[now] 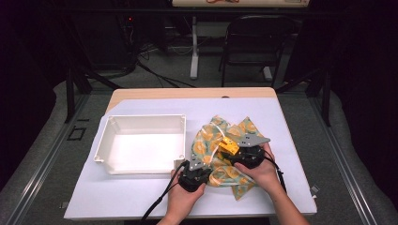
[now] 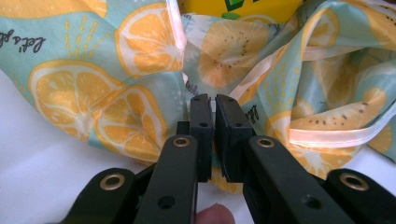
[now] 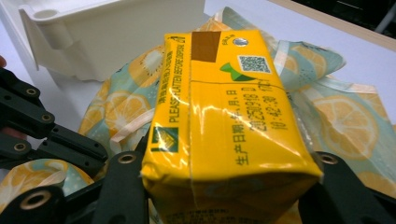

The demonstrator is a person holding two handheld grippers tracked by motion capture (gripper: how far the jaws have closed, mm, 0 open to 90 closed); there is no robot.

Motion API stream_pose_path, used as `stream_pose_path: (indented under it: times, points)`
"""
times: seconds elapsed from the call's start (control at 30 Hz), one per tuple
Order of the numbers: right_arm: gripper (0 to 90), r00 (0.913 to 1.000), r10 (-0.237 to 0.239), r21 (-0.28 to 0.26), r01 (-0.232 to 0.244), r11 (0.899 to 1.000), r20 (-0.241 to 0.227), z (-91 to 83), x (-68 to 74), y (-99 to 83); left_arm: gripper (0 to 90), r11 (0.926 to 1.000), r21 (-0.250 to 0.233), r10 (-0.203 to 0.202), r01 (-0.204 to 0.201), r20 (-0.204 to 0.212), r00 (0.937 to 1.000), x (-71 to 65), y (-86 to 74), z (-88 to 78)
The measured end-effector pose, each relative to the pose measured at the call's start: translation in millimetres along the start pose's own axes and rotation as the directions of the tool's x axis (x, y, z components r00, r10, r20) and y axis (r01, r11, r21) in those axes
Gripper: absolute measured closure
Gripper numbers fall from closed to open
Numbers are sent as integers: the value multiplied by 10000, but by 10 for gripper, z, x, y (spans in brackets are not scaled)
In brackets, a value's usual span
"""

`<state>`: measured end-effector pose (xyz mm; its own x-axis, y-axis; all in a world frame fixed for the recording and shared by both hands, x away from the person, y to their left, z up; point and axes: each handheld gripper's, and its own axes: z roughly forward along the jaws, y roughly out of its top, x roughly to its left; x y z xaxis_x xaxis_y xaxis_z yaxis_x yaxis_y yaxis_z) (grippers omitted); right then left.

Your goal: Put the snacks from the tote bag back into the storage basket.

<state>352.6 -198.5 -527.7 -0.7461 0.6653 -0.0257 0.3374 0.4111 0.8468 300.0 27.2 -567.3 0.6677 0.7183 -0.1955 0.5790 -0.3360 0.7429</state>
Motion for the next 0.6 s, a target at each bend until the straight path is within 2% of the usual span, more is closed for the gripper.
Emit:
stream_pose_path:
  times: [0.23, 0.33, 0.47, 0.5, 0.6]
  points:
    - [515, 9993, 333, -251, -329, 9991, 166, -116, 18, 88, 845, 9999, -111, -49, 50, 49, 10000, 13, -3, -15]
    - [515, 9988, 431, -358, -422, 9985, 246, -173, 30, 143, 814, 9991, -397, -136, 139, 72, 9999, 14, -10, -36]
    - [514, 9980, 544, -552, -526, 9971, 319, -242, 41, 210, 718, 9960, -894, 24, -2, 247, 9997, -9, 18, -143]
    - [514, 9973, 642, -608, -619, 9962, 358, -258, 42, 222, 687, 9939, -1100, 90, -53, 325, 9994, -17, 40, -190]
    - [514, 9958, 838, -720, -809, 9941, 376, -313, 31, 256, 576, 9848, -1730, 188, -156, 165, 9997, -15, 123, -370]
